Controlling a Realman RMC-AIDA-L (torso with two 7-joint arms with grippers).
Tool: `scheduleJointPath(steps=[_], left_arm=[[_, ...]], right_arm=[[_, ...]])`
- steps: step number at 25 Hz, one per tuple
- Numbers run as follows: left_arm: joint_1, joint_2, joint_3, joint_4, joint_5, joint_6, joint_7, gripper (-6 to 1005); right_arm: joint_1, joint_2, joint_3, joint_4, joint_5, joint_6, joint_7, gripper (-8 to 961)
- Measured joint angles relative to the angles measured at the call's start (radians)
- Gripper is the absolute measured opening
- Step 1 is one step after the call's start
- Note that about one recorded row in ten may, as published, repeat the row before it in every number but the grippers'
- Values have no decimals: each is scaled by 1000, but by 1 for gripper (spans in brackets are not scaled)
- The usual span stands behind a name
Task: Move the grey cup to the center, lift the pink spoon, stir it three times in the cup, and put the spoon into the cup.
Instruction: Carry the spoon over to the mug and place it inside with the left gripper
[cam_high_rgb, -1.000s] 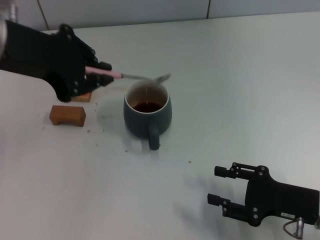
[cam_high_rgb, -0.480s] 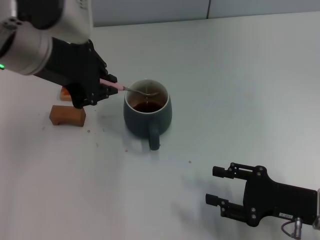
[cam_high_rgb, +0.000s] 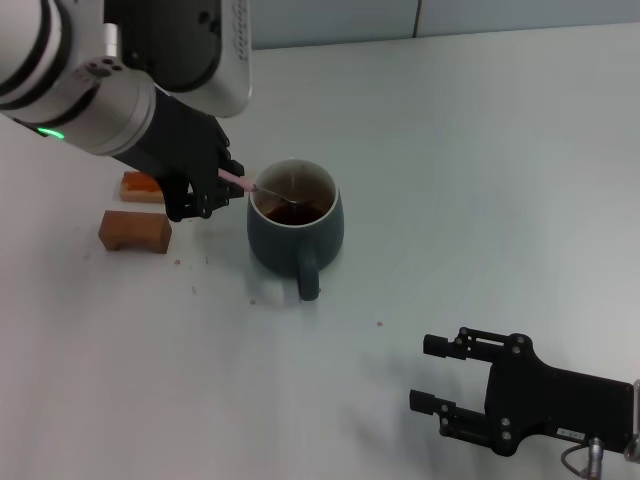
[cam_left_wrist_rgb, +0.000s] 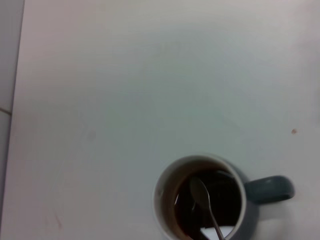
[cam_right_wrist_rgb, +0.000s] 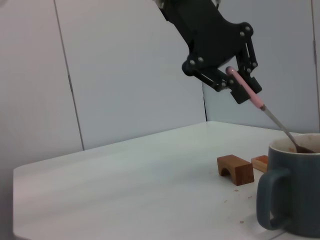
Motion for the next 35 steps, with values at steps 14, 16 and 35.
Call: scheduleJointPath(steps=[14,16,35], left_arm=[[-28,0,51,-52,48,-48,-14,192],[-31,0,53,-56,53,-52,-15,194],[-40,-1,122,-32,85,-17,-40,211]], right_arm=[[-3,2,0,0,1,-5,0,625],[-3,2,0,0,1,-5,0,625],[-3,0,0,17,1,-7,0,624]])
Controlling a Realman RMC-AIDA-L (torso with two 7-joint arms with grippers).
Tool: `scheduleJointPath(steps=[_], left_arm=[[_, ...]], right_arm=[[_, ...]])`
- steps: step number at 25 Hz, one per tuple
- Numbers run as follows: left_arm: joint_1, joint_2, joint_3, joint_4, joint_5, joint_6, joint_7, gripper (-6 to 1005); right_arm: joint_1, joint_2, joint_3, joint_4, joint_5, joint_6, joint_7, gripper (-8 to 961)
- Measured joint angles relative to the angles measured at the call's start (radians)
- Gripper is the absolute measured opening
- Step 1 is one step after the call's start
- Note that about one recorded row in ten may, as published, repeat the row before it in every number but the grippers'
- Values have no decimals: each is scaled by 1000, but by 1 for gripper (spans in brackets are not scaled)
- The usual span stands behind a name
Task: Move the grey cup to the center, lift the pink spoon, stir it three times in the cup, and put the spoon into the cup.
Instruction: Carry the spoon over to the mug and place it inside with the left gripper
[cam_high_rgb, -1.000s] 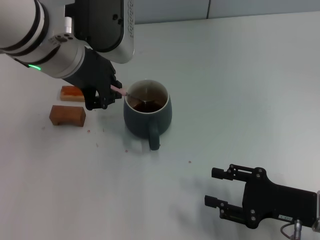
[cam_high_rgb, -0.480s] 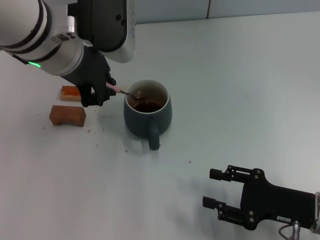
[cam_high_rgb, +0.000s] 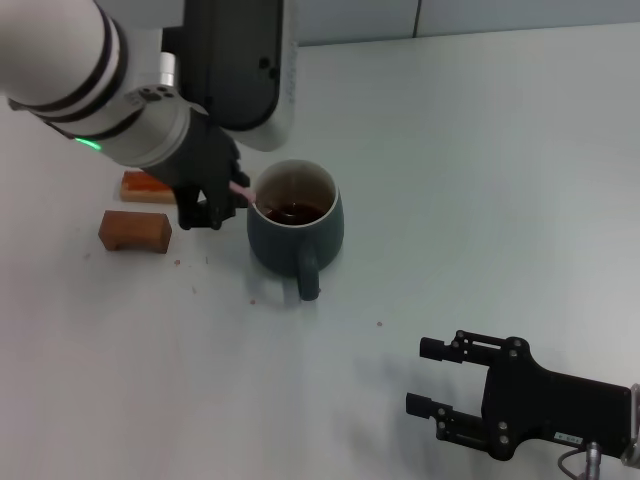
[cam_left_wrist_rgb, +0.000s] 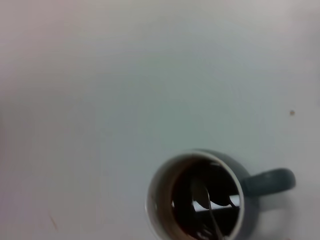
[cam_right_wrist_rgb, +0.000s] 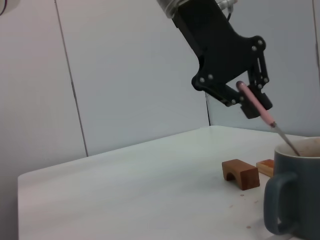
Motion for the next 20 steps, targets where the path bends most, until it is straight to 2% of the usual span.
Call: scheduleJointPath(steps=[9,16,20], left_arm=[[-19,-1,17,-41,6,-71,-7,219],[-26,-1,11,-57,38,-58,-20,225],[-29,-1,7,-41,36,-8,-27,228]], right_arm=[[3,1,0,4,0,1,0,625],[6,1,0,7,0,4,0,624],[7,0,0,9,0,5,0,624]])
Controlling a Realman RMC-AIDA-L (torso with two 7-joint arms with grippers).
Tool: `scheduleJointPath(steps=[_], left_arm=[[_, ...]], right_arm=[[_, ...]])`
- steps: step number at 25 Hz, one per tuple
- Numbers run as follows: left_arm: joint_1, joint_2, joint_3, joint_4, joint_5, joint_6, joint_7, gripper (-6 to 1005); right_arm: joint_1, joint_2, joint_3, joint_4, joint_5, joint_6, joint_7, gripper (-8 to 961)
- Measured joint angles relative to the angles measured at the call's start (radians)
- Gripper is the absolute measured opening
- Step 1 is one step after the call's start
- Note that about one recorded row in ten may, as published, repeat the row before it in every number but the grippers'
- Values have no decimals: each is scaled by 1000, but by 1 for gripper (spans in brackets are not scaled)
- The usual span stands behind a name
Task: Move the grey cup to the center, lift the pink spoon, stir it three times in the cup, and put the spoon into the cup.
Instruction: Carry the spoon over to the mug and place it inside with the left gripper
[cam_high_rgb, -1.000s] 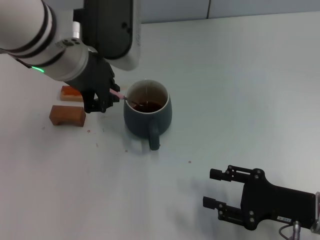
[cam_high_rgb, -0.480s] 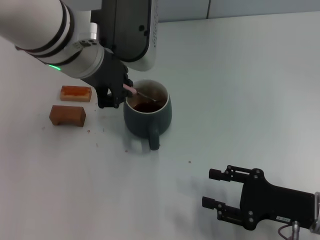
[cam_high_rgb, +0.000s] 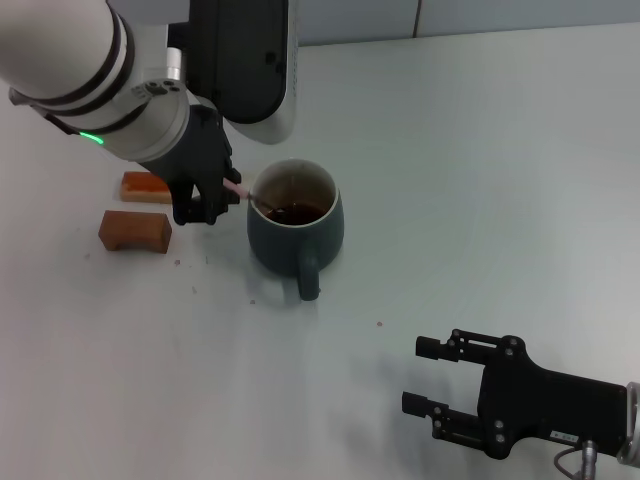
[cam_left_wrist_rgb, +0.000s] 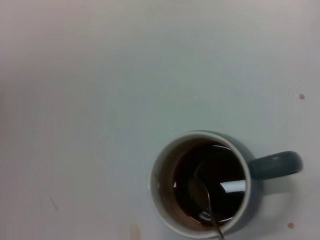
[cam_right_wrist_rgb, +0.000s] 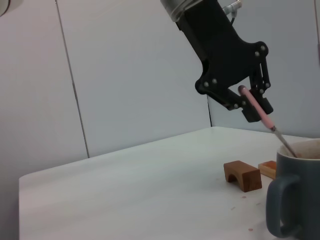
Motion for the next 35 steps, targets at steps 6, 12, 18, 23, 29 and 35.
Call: scheduleJointPath(steps=[6,12,18,23,29,35], left_arm=[[-2,0,1,21,-46,14,2,234],[-5,0,10,9,-62,-16,3,239],[-7,0,5,-10,-50,-63,0,244],[-10,0,-14,-16,-13,-45,-1,249],[-10,0,-33,-17,1,-6,-9,254],[-9,0,-34,-1,-33,34,-11,259]], right_arm=[[-4,-2,0,1,0,-3,0,625],[-6,-2,0,1,0,-5,0,625],[-6,-3,0,0,0,-7,0,625],[-5,-3,0,-1,0,-7,0,624],[-3,-3,0,-1,0,-7,0,624],[-4,-3,0,0,0,-7,0,624]])
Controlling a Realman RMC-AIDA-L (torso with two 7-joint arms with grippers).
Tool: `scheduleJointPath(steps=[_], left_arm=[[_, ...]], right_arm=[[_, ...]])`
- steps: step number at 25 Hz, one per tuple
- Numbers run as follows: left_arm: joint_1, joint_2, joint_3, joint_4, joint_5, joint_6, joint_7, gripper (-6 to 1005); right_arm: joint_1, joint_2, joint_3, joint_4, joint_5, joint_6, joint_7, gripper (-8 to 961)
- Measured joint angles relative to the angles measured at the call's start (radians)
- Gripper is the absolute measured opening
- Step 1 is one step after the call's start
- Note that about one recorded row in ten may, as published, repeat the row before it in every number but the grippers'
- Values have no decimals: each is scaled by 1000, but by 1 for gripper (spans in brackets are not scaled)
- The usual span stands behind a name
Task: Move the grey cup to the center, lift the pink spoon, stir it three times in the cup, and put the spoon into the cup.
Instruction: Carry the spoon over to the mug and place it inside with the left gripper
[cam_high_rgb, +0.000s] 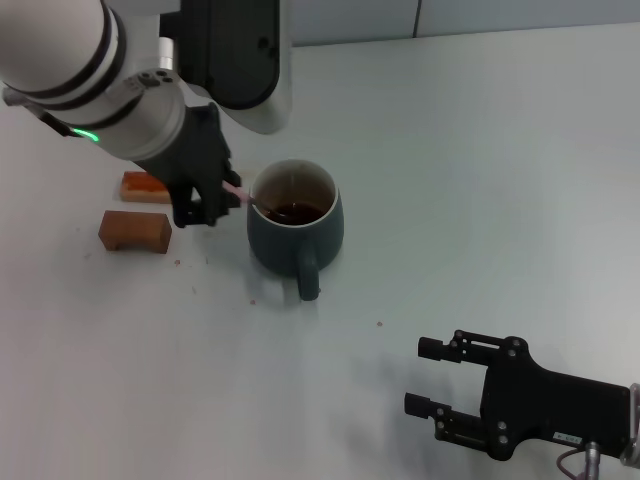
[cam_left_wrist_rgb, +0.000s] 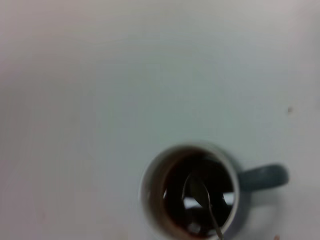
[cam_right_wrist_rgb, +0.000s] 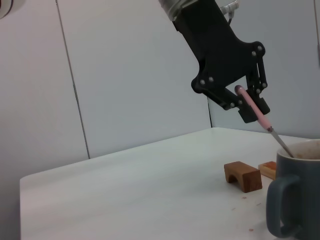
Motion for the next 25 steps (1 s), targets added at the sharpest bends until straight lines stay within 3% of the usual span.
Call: scheduleJointPath(steps=[11,25], left_arm=[[34,1,43,-33,-51,-129,-3,269],[39,2,42,-44,-51,-128,-36,281]], right_arm=[[-3,2,-2,1,0,0,0,624],[-2,1,-4,1,0,-6,4,625]])
